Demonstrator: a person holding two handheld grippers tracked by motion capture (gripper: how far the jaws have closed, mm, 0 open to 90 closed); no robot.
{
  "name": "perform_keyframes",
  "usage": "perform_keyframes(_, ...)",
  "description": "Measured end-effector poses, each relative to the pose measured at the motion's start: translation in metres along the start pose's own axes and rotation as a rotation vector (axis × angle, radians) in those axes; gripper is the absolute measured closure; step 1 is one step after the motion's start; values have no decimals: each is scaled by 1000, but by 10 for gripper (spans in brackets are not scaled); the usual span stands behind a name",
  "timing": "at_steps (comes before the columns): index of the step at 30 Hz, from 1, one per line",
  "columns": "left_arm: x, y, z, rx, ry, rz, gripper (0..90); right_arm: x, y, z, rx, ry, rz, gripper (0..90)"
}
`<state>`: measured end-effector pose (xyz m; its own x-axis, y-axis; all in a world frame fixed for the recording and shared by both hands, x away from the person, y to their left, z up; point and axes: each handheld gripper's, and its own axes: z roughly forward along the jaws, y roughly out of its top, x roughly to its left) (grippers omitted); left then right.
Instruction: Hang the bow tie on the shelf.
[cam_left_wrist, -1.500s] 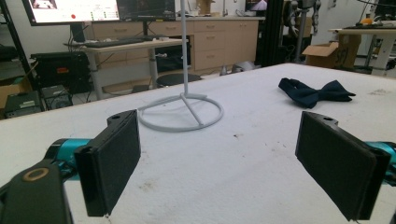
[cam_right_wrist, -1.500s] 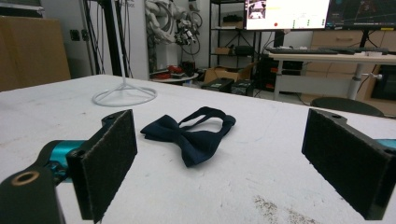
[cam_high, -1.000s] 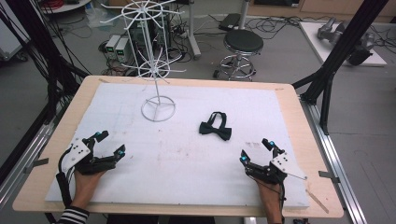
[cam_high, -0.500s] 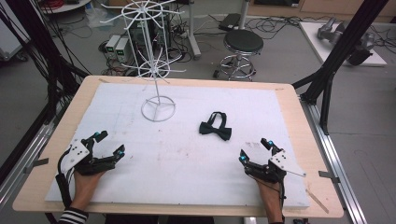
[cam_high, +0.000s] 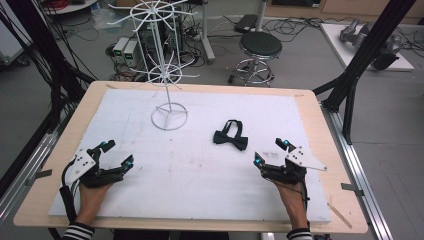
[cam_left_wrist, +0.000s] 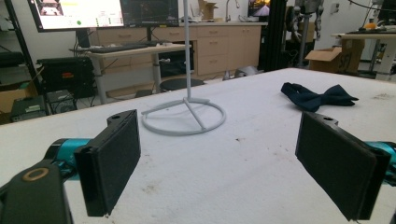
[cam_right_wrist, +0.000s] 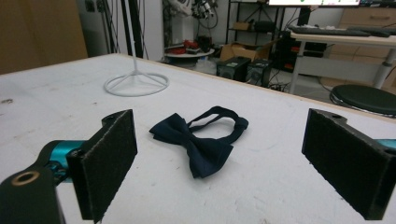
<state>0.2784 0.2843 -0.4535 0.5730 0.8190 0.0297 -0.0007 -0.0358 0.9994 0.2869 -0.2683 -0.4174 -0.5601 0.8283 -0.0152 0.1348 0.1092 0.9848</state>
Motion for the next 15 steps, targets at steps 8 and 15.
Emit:
perform_keyframes(8, 0, 0, 0, 0, -1, 3, 145, -7, 23, 15, 68, 48, -25, 93)
perform_keyframes(15, 0, 0, 0, 1, -1, -2, 145, -19, 36, 33, 154, 99, -38, 93)
